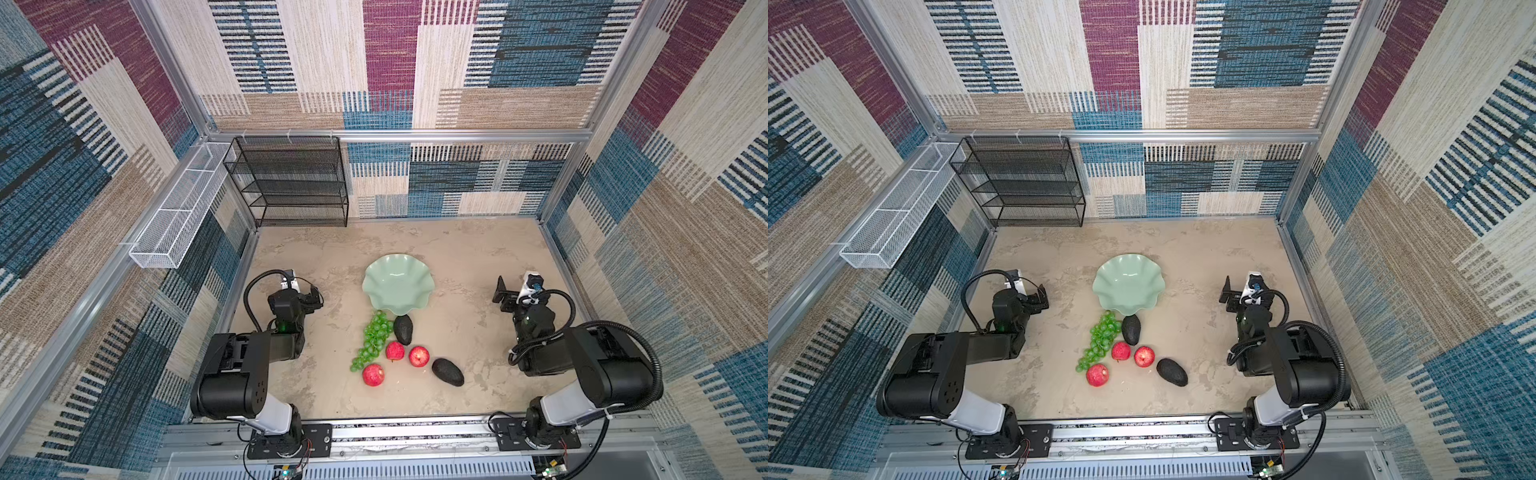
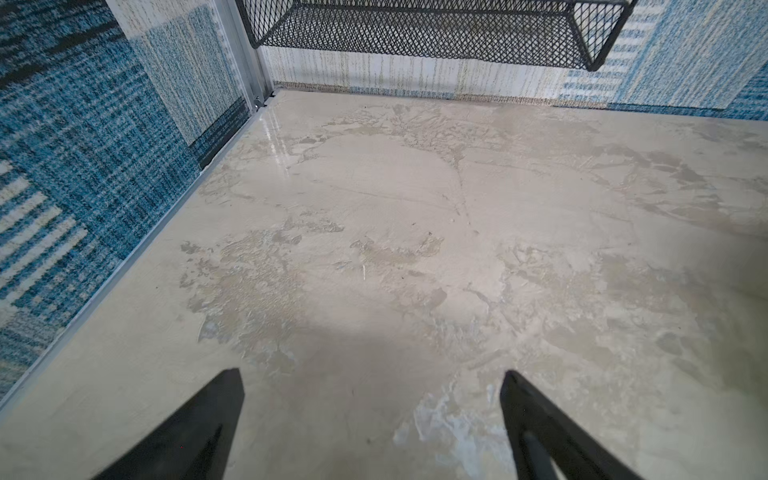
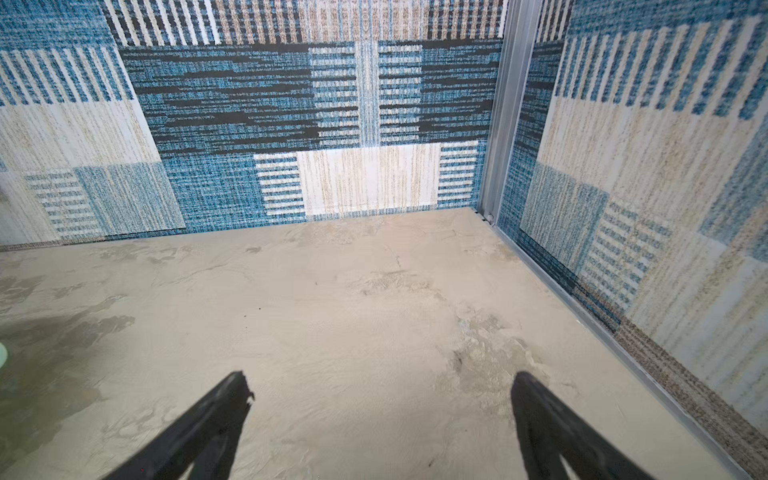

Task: Place and organize the fake fruits in the fruit bowl

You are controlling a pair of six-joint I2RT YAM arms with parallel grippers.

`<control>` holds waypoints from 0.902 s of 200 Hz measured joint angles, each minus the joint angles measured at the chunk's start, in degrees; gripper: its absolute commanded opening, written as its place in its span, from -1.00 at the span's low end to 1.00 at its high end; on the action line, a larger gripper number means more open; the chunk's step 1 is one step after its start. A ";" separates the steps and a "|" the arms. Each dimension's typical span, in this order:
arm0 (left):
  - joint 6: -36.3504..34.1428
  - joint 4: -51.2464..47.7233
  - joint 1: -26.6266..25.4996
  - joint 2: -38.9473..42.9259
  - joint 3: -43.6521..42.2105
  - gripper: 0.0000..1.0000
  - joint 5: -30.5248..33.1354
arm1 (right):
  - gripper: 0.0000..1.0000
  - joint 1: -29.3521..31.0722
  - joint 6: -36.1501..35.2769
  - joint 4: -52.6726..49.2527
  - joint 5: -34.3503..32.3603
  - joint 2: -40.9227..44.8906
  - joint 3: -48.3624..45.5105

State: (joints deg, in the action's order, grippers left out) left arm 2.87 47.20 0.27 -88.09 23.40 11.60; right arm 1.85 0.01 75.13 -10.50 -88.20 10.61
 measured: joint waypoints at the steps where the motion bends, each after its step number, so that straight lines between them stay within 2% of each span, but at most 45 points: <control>1: 0.00 0.00 0.00 0.00 0.00 0.98 0.00 | 1.00 0.00 0.00 0.00 0.00 0.00 0.00; 180: 0.00 0.00 0.04 0.00 -0.02 0.98 -1.25 | 1.00 0.00 0.02 -0.13 -0.02 0.52 0.00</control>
State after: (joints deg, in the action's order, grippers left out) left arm 2.87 47.20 0.32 -88.09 23.38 10.35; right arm 1.85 0.03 75.00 -10.52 -87.68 10.61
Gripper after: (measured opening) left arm 0.991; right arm 0.996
